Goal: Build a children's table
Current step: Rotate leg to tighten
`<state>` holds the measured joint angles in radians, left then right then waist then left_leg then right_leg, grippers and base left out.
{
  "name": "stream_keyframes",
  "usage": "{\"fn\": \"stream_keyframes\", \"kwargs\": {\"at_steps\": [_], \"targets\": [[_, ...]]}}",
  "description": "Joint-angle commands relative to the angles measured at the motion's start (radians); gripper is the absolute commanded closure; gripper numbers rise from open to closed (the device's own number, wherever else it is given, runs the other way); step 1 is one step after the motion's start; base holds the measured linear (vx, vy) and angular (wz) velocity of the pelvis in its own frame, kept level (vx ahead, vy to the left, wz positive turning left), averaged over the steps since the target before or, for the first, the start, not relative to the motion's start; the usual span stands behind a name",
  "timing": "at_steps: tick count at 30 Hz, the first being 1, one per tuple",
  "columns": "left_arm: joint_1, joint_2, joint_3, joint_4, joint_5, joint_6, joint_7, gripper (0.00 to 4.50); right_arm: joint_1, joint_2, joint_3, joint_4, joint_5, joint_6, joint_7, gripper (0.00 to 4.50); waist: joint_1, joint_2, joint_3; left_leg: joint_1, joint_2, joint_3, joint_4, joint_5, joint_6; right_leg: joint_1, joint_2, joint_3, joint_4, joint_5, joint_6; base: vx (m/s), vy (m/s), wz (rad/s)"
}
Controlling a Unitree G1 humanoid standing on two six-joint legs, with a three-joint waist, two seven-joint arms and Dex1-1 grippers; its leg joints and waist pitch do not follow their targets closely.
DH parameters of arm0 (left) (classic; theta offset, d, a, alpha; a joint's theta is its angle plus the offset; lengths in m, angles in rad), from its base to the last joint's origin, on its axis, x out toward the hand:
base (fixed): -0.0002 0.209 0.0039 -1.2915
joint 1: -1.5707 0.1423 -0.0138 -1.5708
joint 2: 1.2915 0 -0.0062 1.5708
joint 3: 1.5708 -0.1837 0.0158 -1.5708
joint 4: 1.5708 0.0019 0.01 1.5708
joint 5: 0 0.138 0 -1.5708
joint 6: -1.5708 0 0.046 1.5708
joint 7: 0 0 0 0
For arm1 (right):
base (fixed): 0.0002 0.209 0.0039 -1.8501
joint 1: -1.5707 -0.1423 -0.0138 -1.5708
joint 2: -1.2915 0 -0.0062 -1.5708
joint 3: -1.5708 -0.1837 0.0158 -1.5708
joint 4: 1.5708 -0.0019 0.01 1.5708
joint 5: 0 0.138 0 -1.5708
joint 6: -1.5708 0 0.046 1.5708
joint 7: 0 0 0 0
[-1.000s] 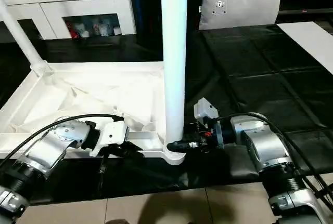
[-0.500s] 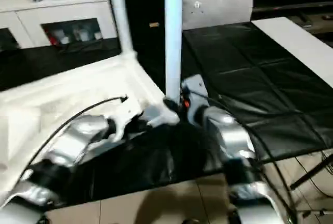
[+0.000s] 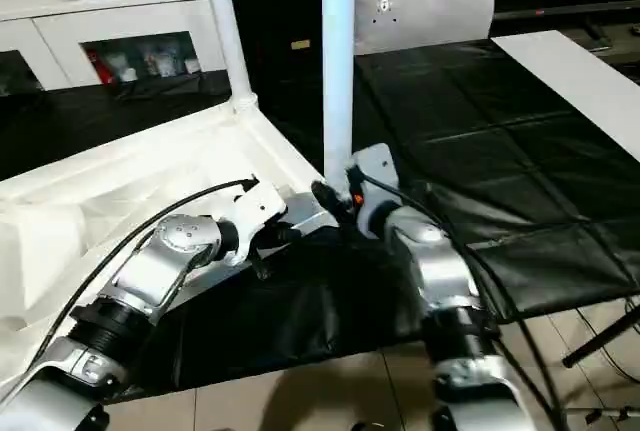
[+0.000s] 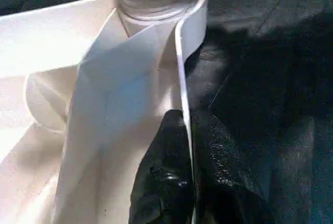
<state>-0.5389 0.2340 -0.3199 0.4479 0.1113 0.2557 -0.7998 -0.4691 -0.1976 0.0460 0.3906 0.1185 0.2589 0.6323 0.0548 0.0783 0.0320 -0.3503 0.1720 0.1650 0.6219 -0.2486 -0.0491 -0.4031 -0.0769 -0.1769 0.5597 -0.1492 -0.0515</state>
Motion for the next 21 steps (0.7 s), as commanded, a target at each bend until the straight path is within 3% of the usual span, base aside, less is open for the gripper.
{"fn": "stream_keyframes", "kwargs": {"at_steps": [1,8,12,16,17,19,21], "targets": [[0.013,0.056,-0.013,-0.011,-0.011,-0.102,-0.102,4.50,0.021,-0.047,0.028,-0.063,0.036,-0.046,0.143,0.83,0.007,-0.009,-0.067,-0.010,0.058,-0.026,-0.064,-0.015,0.130,0.073,-0.096,0.071,-0.066,-0.292,-0.035,0.000,0.000,0.00],[0.030,0.158,-0.047,-0.020,-0.040,-0.196,-0.277,4.50,0.030,-0.194,0.046,-0.090,0.069,-0.056,0.373,0.11,0.019,-0.007,-0.064,-0.004,0.066,-0.026,-0.067,-0.032,0.129,0.067,-0.095,0.074,-0.064,-0.314,-0.045,0.000,0.000,0.00],[0.014,0.188,-0.056,0.008,-0.051,-0.268,-0.351,4.50,0.020,-0.270,0.083,-0.090,0.080,-0.077,0.519,0.11,0.042,-0.010,-0.067,-0.006,0.064,-0.021,-0.064,-0.018,0.135,0.068,-0.094,0.074,-0.061,-0.300,-0.052,0.000,0.000,0.00],[0.011,0.206,-0.069,0.004,-0.069,-0.297,-0.425,4.50,0.000,-0.286,0.091,-0.077,0.108,-0.070,0.600,0.11,0.049,-0.010,-0.069,-0.006,0.069,-0.024,-0.064,-0.007,0.136,0.067,-0.096,0.074,-0.057,-0.289,-0.059,0.000,0.000,0.00],[0.014,0.216,-0.083,-0.008,-0.077,-0.306,-0.468,4.50,-0.008,-0.294,0.102,-0.072,0.129,-0.049,0.659,0.27,0.053,-0.018,-0.069,-0.006,0.069,-0.023,-0.065,-0.010,0.138,0.068,-0.096,0.073,-0.057,-0.297,-0.060,0.000,0.000,0.00],[0.016,0.219,-0.087,-0.013,-0.081,-0.308,-0.481,4.50,-0.011,-0.296,0.108,-0.067,0.137,-0.048,0.682,0.27,0.058,-0.013,-0.068,-0.004,0.071,-0.022,-0.065,-0.009,0.138,0.065,-0.097,0.075,-0.057,-0.309,-0.060,0.000,0.000,0.00],[0.017,0.220,-0.089,-0.013,-0.084,-0.314,-0.489,4.50,-0.016,-0.297,0.116,-0.054,0.150,-0.048,0.715,0.55,0.066,-0.014,-0.068,-0.002,0.074,-0.022,-0.065,-0.008,0.132,0.063,-0.097,0.076,-0.057,-0.312,-0.064,0.000,0.000,0.00]]}}
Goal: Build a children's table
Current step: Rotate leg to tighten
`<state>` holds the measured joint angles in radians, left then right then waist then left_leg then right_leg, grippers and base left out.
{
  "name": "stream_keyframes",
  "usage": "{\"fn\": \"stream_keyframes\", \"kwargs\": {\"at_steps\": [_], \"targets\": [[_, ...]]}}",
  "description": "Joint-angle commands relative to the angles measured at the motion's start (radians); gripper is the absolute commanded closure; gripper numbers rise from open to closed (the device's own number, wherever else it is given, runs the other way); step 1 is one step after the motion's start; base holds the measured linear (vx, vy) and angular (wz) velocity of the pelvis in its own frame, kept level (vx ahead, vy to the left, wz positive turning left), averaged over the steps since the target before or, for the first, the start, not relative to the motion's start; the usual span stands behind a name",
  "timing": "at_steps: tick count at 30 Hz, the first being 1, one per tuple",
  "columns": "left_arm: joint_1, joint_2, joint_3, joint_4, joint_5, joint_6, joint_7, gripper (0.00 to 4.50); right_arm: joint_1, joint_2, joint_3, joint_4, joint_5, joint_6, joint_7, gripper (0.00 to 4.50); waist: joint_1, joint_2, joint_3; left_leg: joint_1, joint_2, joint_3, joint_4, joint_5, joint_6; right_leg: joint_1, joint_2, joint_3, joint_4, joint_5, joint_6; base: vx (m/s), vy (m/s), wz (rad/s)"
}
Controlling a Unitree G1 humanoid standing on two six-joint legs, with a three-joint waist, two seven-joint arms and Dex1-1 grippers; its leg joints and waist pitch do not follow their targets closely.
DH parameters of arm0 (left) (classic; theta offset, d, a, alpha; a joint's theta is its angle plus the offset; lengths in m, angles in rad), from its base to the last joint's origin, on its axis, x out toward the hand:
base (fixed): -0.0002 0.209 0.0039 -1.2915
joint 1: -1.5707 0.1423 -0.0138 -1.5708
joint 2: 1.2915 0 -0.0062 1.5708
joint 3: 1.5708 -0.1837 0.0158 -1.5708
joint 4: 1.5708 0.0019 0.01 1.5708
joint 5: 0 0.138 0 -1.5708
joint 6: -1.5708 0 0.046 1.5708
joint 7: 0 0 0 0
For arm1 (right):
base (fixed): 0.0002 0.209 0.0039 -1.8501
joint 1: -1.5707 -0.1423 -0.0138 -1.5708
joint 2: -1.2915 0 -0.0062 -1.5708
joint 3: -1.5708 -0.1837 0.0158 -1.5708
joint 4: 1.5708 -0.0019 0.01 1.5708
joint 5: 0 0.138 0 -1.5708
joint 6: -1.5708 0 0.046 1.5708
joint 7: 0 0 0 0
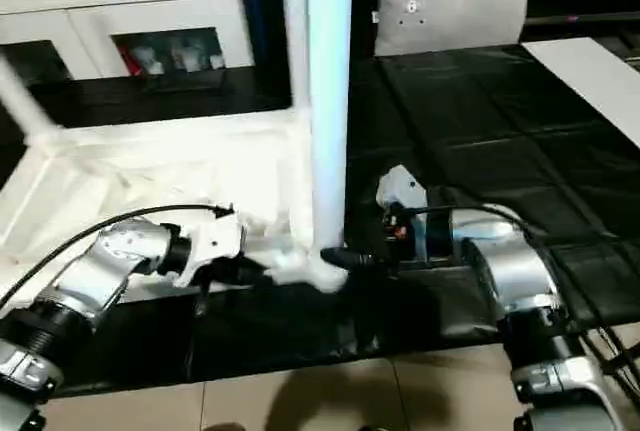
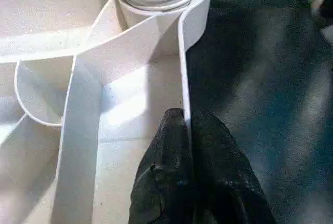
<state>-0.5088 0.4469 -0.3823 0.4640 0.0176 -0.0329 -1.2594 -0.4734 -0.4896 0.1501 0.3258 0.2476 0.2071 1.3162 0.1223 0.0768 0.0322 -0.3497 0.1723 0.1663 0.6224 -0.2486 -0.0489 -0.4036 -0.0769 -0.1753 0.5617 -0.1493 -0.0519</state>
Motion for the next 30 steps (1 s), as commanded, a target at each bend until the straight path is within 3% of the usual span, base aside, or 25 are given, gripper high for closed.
{"fn": "stream_keyframes", "kwargs": {"at_steps": [1,9,11,13,20,25,28,30], "targets": [[-0.014,0.008,-0.027,-0.030,0.009,-0.027,-0.032,4.50,-0.014,-0.005,0.013,0.014,0.024,0.006,0.038,0.61,0.001,-0.012,-0.069,-0.002,0.074,-0.023,-0.066,-0.007,0.130,0.063,-0.098,0.075,-0.059,-0.311,-0.064,0.000,0.000,0.00],[-0.012,0.015,-0.026,-0.024,0.003,-0.041,-0.059,4.50,-0.016,-0.011,0.037,0.026,0.039,0.035,0.119,1.14,0.017,-0.016,-0.071,-0.003,0.072,-0.021,-0.065,0.010,0.123,0.064,-0.097,0.075,-0.058,-0.314,-0.054,0.000,0.000,0.00],[-0.012,0.016,-0.027,-0.022,0.003,-0.043,-0.058,4.50,-0.014,-0.013,0.042,0.028,0.035,0.030,0.121,1.53,0.018,-0.016,-0.070,-0.002,0.072,-0.022,-0.066,0.007,0.121,0.063,-0.097,0.075,-0.059,-0.320,-0.049,0.000,0.000,0.00],[-0.013,0.017,-0.028,-0.018,0.005,-0.046,-0.056,4.50,-0.013,-0.014,0.048,0.037,0.028,0.022,0.119,1.55,0.018,-0.015,-0.070,-0.002,0.072,-0.022,-0.066,0.005,0.117,0.063,-0.097,0.074,-0.060,-0.325,-0.046,0.000,0.000,0.00],[-0.009,0.009,-0.023,-0.012,0.011,-0.040,-0.038,4.50,-0.003,0.010,0.046,0.031,0.022,0.028,0.094,2.27,0.016,-0.015,-0.070,-0.003,0.071,-0.022,-0.066,0.003,0.110,0.064,-0.096,0.073,-0.061,-0.330,-0.041,0.000,0.000,0.00],[-0.009,-0.041,0.008,-0.031,-0.001,0.057,0.048,4.50,0.039,0.057,0.034,-0.071,0.039,0.138,-0.045,2.53,0.014,-0.012,-0.066,-0.001,0.071,-0.024,-0.069,-0.007,0.090,0.064,-0.095,0.071,-0.068,-0.357,-0.030,0.000,0.000,0.00],[-0.031,-0.109,0.034,-0.035,0.004,0.160,0.165,4.50,0.049,0.128,0.033,-0.098,-0.002,0.205,-0.213,2.55,0.008,-0.011,-0.065,0.002,0.063,-0.021,-0.071,-0.030,0.072,0.064,-0.093,0.066,-0.078,-0.398,-0.014,0.000,0.000,0.00],[-0.053,-0.163,0.043,-0.028,0.022,0.216,0.257,4.50,0.035,0.207,0.011,-0.067,-0.042,0.259,-0.380,2.55,-0.007,-0.011,-0.060,0.004,0.057,-0.021,-0.073,-0.054,0.048,0.062,-0.091,0.060,-0.090,-0.442,0.004,0.000,0.000,0.00]]}}
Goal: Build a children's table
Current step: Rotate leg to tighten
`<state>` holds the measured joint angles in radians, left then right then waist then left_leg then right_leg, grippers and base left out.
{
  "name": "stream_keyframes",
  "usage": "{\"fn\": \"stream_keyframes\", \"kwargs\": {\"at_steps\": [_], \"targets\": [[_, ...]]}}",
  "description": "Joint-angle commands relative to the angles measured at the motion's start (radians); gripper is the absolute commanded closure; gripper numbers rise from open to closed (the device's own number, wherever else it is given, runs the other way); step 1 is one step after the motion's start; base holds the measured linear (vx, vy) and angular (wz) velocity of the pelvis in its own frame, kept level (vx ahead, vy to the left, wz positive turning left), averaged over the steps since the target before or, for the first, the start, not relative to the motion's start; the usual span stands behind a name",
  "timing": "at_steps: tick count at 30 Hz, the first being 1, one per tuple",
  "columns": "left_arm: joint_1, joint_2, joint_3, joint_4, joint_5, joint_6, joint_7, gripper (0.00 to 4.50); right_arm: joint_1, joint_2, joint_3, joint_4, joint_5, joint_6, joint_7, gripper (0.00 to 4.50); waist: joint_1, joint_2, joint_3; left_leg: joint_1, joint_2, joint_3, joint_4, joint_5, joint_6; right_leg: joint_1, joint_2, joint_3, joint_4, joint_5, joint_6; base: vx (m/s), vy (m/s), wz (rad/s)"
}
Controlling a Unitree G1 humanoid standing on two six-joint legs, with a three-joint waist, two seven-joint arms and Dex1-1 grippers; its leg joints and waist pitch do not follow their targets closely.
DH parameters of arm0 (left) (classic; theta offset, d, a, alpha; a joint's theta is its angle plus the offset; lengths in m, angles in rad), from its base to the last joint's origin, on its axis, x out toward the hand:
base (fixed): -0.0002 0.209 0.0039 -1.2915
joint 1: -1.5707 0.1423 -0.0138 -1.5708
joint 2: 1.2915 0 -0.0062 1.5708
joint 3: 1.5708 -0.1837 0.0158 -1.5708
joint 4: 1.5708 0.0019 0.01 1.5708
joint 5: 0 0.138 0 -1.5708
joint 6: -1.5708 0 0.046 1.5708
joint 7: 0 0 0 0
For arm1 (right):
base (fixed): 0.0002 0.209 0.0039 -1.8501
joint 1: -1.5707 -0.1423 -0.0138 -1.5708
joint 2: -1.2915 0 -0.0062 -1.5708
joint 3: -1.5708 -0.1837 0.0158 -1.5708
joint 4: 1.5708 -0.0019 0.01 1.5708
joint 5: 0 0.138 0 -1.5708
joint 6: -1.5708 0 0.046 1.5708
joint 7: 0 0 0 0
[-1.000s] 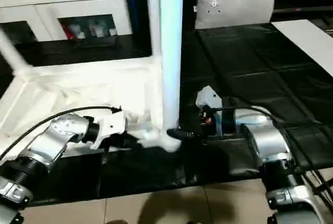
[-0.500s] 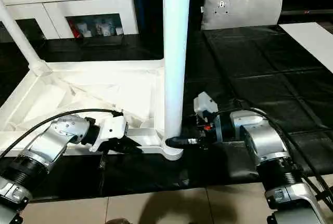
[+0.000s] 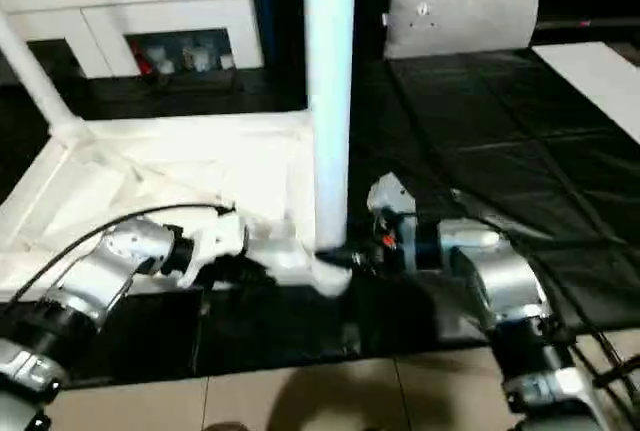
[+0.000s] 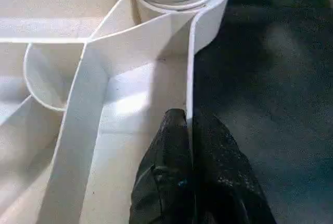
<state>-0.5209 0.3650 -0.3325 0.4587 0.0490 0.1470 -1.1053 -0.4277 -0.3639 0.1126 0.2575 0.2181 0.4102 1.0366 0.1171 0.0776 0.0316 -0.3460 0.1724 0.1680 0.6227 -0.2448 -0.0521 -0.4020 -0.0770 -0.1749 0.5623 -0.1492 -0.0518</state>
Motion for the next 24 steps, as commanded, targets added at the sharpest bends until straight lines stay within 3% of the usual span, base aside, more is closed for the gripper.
{"fn": "stream_keyframes", "kwargs": {"at_steps": [1,4,5,7,9,10,12,13,16,20,24], "targets": [[-0.056,-0.115,0.000,-0.010,0.000,0.058,0.158,4.50,-0.021,0.121,0.035,0.029,-0.033,0.076,-0.187,2.55,-0.015,-0.013,-0.058,-0.005,0.051,-0.024,-0.074,-0.069,0.044,0.066,-0.090,0.055,-0.094,-0.459,0.018,0.000,0.000,0.00],[-0.080,-0.164,0.014,0.016,0.009,0.086,0.237,4.50,-0.032,0.169,0.019,0.060,-0.057,0.092,-0.290,2.55,-0.037,-0.008,-0.057,0.003,0.046,-0.023,-0.071,-0.099,0.042,0.061,-0.086,0.046,-0.110,-0.491,0.037,0.000,0.000,0.00],[-0.094,-0.192,0.019,0.035,0.018,0.096,0.286,4.50,-0.043,0.197,0.009,0.090,-0.080,0.087,-0.365,2.56,-0.041,-0.008,-0.059,-0.002,0.048,-0.027,-0.072,-0.098,0.050,0.067,-0.088,0.047,-0.107,-0.474,0.044,0.000,0.000,0.00],[-0.115,-0.241,0.021,0.061,0.040,0.112,0.366,4.50,-0.067,0.252,-0.012,0.141,-0.106,0.083,-0.496,2.56,-0.054,-0.002,-0.057,0.002,0.047,-0.027,-0.071,-0.108,0.048,0.061,-0.085,0.045,-0.111,-0.469,0.039,0.000,0.000,0.00],[-0.125,-0.271,0.019,0.065,0.064,0.133,0.410,4.50,-0.090,0.307,-0.052,0.164,-0.097,0.095,-0.592,2.56,-0.065,-0.005,-0.058,-0.002,0.044,-0.028,-0.071,-0.107,0.058,0.065,-0.088,0.045,-0.111,-0.462,0.040,0.000,0.000,0.00],[-0.125,-0.271,0.018,0.065,0.066,0.133,0.411,4.50,-0.091,0.310,-0.055,0.165,-0.097,0.096,-0.597,2.56,-0.065,0.001,-0.059,-0.002,0.043,-0.029,-0.071,-0.106,0.061,0.066,-0.088,0.045,-0.111,-0.460,0.040,0.000,0.000,0.00],[-0.125,-0.272,0.016,0.064,0.079,0.135,0.414,4.50,-0.100,0.326,-0.066,0.167,-0.107,0.083,-0.620,2.56,-0.070,0.001,-0.061,-0.006,0.046,-0.031,-0.072,-0.100,0.071,0.067,-0.089,0.048,-0.105,-0.429,0.034,0.000,0.000,0.00],[-0.123,-0.270,0.020,0.063,0.083,0.141,0.416,4.50,-0.100,0.325,-0.061,0.166,-0.121,0.064,-0.613,2.01,-0.073,0.002,-0.061,-0.007,0.048,-0.032,-0.073,-0.099,0.073,0.068,-0.089,0.049,-0.102,-0.414,0.027,0.000,0.000,0.00],[-0.112,-0.242,0.022,0.064,0.083,0.130,0.411,4.50,-0.078,0.296,-0.042,0.135,-0.115,0.001,-0.543,1.81,-0.076,0.003,-0.061,-0.008,0.051,-0.033,-0.073,-0.105,0.080,0.069,-0.092,0.053,-0.099,-0.396,0.015,0.000,0.000,0.00],[-0.101,-0.218,0.020,0.068,0.081,0.095,0.385,4.50,-0.056,0.278,-0.052,0.102,-0.097,-0.016,-0.510,1.43,-0.074,0.002,-0.064,-0.010,0.053,-0.034,-0.072,-0.081,0.097,0.071,-0.093,0.058,-0.089,-0.357,-0.004,0.000,0.000,0.00],[-0.076,-0.158,0.022,0.072,0.072,0.018,0.304,4.50,-0.005,0.180,-0.056,0.046,-0.071,-0.012,-0.395,0.97,-0.064,0.003,-0.069,-0.015,0.057,-0.034,-0.068,-0.023,0.123,0.074,-0.095,0.064,-0.073,-0.279,-0.025,0.000,0.000,0.00]]}}
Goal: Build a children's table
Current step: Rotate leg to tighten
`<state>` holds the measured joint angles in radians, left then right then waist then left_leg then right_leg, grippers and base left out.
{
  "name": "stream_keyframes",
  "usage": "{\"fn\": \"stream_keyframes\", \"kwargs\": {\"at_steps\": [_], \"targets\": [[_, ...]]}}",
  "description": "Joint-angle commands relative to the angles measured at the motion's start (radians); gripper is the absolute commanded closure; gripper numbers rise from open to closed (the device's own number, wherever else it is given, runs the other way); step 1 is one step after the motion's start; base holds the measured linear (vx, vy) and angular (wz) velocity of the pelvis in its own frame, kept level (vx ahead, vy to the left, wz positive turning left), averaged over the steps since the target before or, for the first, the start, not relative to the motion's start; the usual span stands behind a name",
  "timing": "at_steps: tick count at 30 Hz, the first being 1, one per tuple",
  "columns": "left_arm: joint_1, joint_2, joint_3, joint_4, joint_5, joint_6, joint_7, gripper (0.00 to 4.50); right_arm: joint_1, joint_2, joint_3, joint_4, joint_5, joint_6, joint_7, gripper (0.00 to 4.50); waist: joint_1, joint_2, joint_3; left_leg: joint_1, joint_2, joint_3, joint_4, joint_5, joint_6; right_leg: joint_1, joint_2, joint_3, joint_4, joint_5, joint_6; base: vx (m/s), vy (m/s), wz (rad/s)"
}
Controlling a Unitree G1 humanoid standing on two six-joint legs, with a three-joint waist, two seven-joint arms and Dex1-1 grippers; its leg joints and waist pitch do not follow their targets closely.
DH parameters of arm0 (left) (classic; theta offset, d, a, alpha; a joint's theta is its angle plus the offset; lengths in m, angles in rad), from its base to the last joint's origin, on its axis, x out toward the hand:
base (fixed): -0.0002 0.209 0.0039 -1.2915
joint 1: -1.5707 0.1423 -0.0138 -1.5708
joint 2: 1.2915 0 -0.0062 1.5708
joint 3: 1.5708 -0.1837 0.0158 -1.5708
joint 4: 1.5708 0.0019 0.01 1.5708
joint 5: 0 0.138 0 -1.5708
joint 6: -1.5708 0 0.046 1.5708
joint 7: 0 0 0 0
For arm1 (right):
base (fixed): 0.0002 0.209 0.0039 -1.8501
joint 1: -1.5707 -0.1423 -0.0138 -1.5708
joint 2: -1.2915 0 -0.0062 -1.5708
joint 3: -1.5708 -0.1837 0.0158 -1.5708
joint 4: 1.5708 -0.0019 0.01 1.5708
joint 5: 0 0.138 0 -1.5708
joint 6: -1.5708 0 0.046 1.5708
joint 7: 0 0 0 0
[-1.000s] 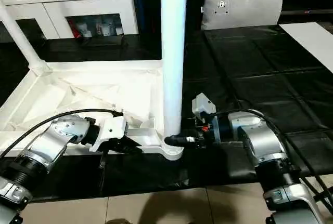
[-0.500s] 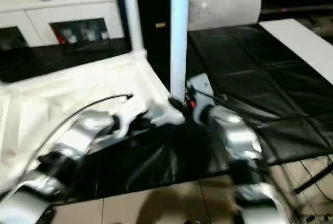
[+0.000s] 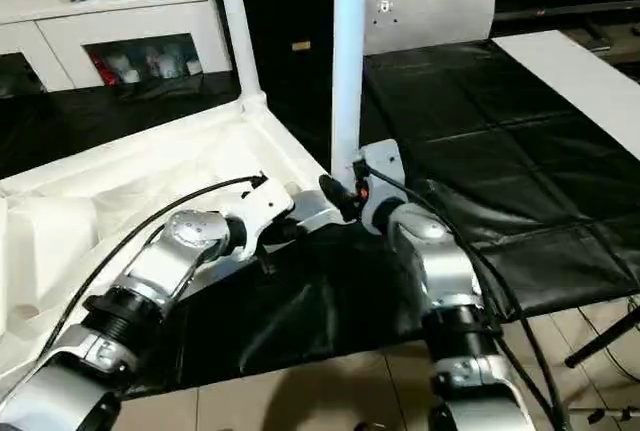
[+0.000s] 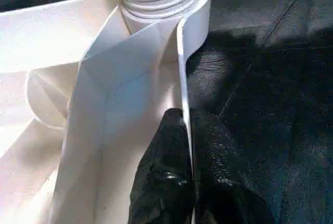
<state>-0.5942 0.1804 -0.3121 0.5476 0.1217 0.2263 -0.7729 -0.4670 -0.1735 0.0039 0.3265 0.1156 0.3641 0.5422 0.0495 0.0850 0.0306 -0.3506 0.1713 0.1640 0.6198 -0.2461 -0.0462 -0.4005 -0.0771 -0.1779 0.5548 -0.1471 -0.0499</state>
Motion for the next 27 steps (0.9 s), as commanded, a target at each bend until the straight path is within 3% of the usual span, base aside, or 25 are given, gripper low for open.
{"fn": "stream_keyframes", "kwargs": {"at_steps": [1,4,6,8,11,15,19,21,27], "targets": [[-0.001,0.032,0.002,-0.017,-0.003,-0.068,-0.037,4.50,0.040,-0.021,0.054,-0.031,0.037,0.040,0.119,0.97,0.006,-0.006,-0.069,-0.010,0.058,-0.030,-0.064,-0.013,0.124,0.074,-0.094,0.068,-0.066,-0.270,-0.026,0.000,0.000,0.00],[0.011,0.061,0.006,-0.021,-0.019,-0.098,-0.088,4.50,0.069,-0.089,0.066,-0.065,0.050,0.047,0.220,0.67,0.017,-0.008,-0.069,-0.012,0.060,-0.029,-0.062,0.001,0.140,0.073,-0.095,0.069,-0.058,-0.251,-0.036,0.000,0.000,0.00],[0.022,0.092,-0.008,-0.029,-0.031,-0.130,-0.150,4.50,0.071,-0.141,0.058,-0.057,0.054,0.007,0.293,0.44,0.018,-0.016,-0.065,-0.011,0.058,-0.025,-0.064,-0.023,0.130,0.071,-0.095,0.067,-0.066,-0.305,-0.030,0.000,0.000,0.00],[0.025,0.101,-0.014,-0.030,-0.032,-0.150,-0.169,4.50,0.070,-0.155,0.055,-0.054,0.057,-0.005,0.313,0.23,0.018,-0.012,-0.063,-0.007,0.056,-0.023,-0.066,-0.040,0.121,0.067,-0.092,0.066,-0.073,-0.354,-0.018,0.000,0.000,0.00],[0.041,0.153,-0.037,-0.043,-0.051,-0.205,-0.280,4.50,0.067,-0.231,0.071,-0.060,0.085,-0.075,0.456,0.03,0.026,-0.014,-0.063,-0.005,0.059,-0.023,-0.065,-0.053,0.122,0.064,-0.093,0.068,-0.074,-0.375,-0.007,0.000,0.000,0.00],[0.043,0.200,-0.058,-0.048,-0.062,-0.245,-0.373,4.50,0.053,-0.313,0.116,-0.064,0.103,-0.076,0.632,0.03,0.049,-0.022,-0.063,-0.005,0.065,-0.021,-0.065,-0.034,0.134,0.062,-0.093,0.071,-0.066,-0.353,-0.018,0.000,0.000,0.00],[0.053,0.242,-0.077,-0.070,-0.071,-0.268,-0.460,4.50,0.030,-0.356,0.155,-0.045,0.099,-0.088,0.749,0.03,0.061,-0.024,-0.065,-0.006,0.068,-0.021,-0.064,-0.015,0.137,0.062,-0.095,0.073,-0.060,-0.336,-0.032,0.000,0.000,0.00],[0.056,0.260,-0.090,-0.076,-0.077,-0.289,-0.503,4.50,0.010,-0.365,0.175,-0.025,0.113,-0.090,0.795,0.36,0.067,-0.024,-0.064,-0.005,0.070,-0.021,-0.065,-0.011,0.135,0.060,-0.096,0.074,-0.058,-0.339,-0.042,0.000,0.000,0.00],[0.063,0.266,-0.099,-0.086,-0.082,-0.295,-0.528,4.50,0.003,-0.359,0.201,-0.014,0.109,-0.087,0.833,0.83,0.083,-0.021,-0.067,-0.002,0.073,-0.021,-0.064,-0.001,0.123,0.060,-0.097,0.076,-0.055,-0.325,-0.051,0.000,0.000,0.00]]}}
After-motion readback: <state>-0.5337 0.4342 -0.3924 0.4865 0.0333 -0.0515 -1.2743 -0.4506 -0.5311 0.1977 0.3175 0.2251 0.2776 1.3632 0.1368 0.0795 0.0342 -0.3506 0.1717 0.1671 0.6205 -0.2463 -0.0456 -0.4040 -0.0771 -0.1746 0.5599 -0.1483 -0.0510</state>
